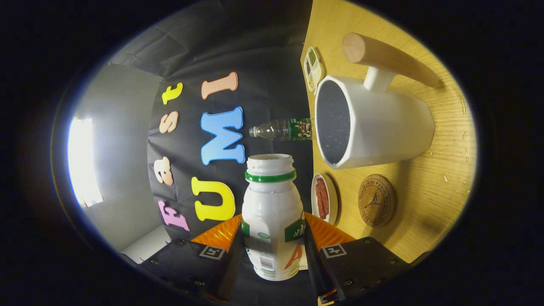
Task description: Take the bottle from table, then pour the juice into the cup, finally place the bottle on the coaster
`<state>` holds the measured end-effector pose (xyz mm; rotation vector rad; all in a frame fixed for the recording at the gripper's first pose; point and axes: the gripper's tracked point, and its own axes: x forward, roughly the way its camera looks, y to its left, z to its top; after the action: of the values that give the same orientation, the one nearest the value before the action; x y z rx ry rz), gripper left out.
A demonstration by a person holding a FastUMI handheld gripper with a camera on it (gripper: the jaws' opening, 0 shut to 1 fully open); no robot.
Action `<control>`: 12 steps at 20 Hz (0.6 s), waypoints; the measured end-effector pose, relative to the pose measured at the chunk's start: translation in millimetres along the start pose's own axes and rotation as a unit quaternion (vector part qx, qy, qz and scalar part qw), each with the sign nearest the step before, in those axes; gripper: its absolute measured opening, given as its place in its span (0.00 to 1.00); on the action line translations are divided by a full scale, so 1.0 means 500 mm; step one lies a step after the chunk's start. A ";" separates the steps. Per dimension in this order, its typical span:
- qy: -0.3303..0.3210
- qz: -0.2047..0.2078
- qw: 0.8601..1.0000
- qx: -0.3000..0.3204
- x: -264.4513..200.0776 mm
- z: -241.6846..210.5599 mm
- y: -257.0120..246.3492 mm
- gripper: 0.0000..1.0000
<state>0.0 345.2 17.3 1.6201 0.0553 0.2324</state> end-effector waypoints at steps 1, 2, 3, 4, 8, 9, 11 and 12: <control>0.000 0.004 1.000 0.008 0.000 -0.002 0.001 0.68; -0.001 0.006 1.000 0.015 0.000 -0.002 0.001 0.68; -0.001 0.006 1.000 0.018 0.001 -0.001 0.000 0.68; -0.002 0.005 1.000 0.019 0.000 -0.002 -0.005 0.68; -0.006 0.008 1.000 0.027 -0.002 0.002 -0.003 0.68; -0.007 0.010 0.999 0.030 -0.001 0.002 -0.003 0.68; -0.009 0.013 0.999 0.037 0.002 0.001 -0.001 0.68; -0.011 0.015 0.999 0.039 0.000 0.003 -0.001 0.68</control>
<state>0.3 343.9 16.5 1.7024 0.0247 0.2383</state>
